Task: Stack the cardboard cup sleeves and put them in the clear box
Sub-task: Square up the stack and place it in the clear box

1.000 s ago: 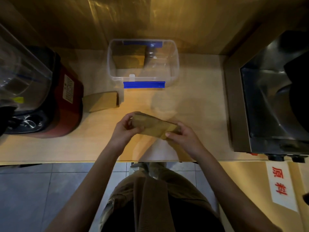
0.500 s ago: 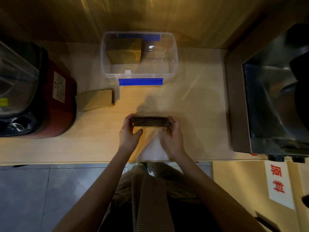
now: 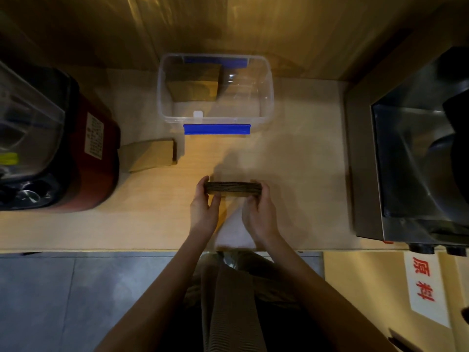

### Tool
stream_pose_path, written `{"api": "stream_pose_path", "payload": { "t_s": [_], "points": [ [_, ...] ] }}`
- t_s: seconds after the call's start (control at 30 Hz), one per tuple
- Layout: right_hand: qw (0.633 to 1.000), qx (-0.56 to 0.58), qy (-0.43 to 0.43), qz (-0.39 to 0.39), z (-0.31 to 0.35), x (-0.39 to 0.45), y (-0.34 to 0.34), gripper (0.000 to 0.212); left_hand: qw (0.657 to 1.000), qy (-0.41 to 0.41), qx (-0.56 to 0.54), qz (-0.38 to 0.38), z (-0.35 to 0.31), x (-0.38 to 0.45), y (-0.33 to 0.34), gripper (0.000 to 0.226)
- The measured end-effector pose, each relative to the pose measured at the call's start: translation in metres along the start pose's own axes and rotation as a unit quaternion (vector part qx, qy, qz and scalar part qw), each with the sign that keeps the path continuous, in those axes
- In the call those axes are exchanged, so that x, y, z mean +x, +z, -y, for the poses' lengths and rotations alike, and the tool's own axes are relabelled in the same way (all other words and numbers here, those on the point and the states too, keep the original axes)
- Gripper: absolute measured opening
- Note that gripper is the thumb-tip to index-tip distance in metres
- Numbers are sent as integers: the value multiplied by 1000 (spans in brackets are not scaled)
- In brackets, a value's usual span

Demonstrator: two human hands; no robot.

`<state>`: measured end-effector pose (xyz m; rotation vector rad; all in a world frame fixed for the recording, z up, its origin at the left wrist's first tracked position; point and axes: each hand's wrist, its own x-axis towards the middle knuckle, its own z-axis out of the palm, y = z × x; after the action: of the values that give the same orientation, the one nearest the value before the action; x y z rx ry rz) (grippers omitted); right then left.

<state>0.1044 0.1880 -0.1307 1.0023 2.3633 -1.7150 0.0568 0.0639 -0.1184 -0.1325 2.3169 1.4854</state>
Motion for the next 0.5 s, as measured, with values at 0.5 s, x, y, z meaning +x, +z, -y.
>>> {"api": "stream_pose_path", "payload": {
  "t_s": [0.5],
  "points": [
    [989,-121,-61,51,32,10,-11,30,996,18,82,-32,0,8,-35,36]
  ]
}}
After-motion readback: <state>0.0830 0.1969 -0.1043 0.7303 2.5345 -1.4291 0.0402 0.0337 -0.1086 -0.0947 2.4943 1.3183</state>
